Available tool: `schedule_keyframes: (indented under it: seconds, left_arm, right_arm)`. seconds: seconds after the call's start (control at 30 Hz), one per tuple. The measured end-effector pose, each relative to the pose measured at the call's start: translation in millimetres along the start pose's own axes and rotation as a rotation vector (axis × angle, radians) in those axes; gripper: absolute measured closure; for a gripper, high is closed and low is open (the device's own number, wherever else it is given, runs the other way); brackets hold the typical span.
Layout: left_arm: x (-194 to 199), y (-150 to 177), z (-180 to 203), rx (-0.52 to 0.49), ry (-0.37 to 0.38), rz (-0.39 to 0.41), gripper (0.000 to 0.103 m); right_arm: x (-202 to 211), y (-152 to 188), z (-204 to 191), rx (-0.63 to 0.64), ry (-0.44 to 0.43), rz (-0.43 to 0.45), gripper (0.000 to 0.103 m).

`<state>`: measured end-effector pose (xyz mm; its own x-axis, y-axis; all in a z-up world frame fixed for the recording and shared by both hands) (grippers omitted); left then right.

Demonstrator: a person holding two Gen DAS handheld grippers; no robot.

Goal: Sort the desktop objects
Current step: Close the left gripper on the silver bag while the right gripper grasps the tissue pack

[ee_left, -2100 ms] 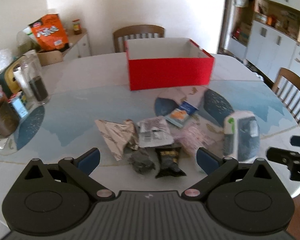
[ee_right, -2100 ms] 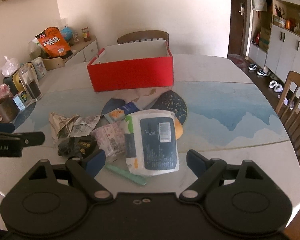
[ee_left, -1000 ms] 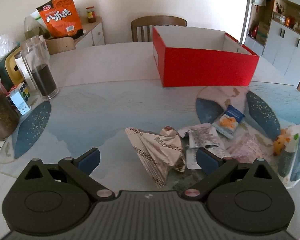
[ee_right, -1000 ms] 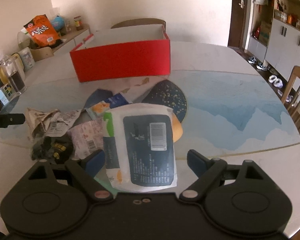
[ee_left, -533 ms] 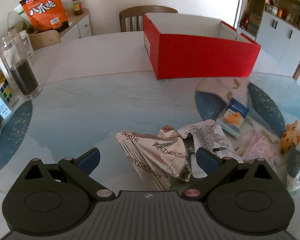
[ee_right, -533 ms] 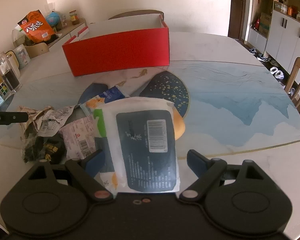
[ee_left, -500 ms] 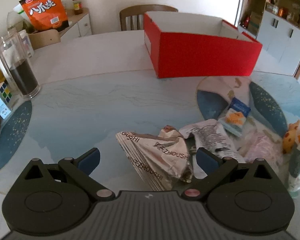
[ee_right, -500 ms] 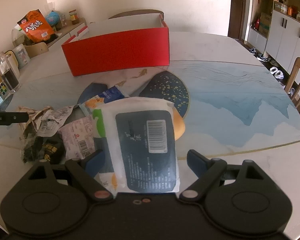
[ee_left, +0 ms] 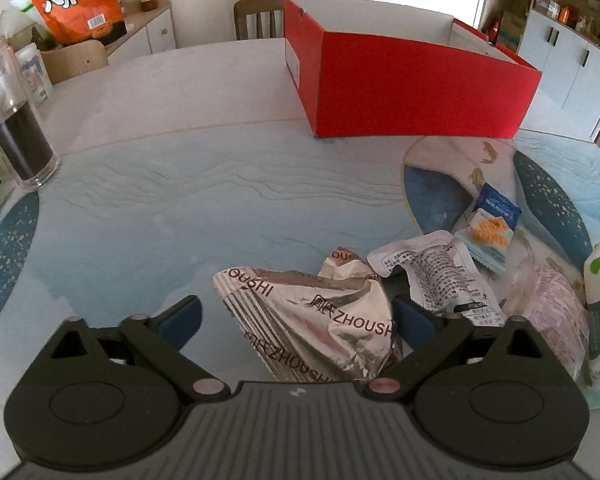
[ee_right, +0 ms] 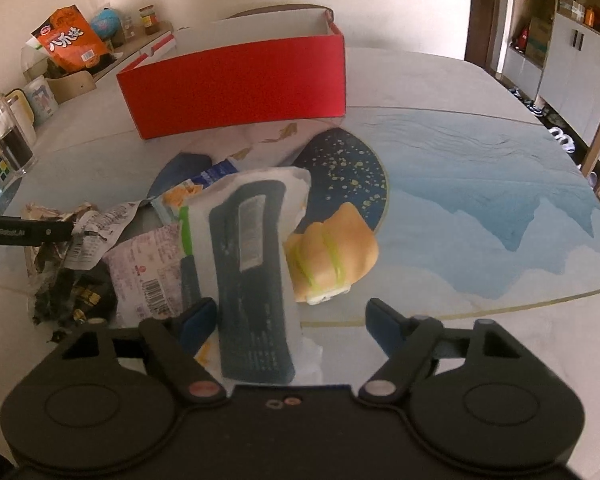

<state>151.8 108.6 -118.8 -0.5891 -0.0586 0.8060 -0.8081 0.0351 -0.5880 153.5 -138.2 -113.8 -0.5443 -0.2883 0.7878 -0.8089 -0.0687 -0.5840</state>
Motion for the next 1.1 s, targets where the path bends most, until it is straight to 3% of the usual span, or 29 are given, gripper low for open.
schedule_keyframes:
  seconds: [0.2,0.37,0.6,0.83,1.1]
  left_arm:
    - [-0.6,-3.0,3.7,0.014,0.027,0.001,0.025]
    - [0.6,-3.5,5.6,0.018,0.021,-0.001,0.028]
    - [4.8,-4.5,9.3,0.033,0.02,0.003,0.051]
    - [12.1,-3.7,10.1,0.05,0.005,0.015,0.056]
    - [28.7,-4.4,9.1,0.065,-0.003,0.047,0.057]
  right_arm:
    - [-2.4,-2.3,-1.9,0.017,-0.03,-0.013,0.04]
    - [-1.1,-2.5,-0.5,0.017,-0.044,-0.014,0.051]
    - [4.4,-3.8,2.3,0.003,-0.052,0.002,0.065]
    - [11.8,-9.1,4.2,0.0,-0.047,0.036,0.08]
    - [21.9,-12.5,7.6,-0.021,-0.054,0.067,0.083]
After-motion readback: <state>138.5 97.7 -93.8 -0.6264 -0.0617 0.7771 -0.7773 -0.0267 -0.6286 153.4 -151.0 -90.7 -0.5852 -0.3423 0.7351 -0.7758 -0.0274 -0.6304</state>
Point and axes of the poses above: each gripper's, at about its wrist camera, not at the fingertips, and x roughly against the way its jaws point, z to its right, y to its underside, the point moved 3 cm from there along -x, roughly the way its jaws point, and after that the axes turned 8 degrees about -x, right-handed, at the moved point
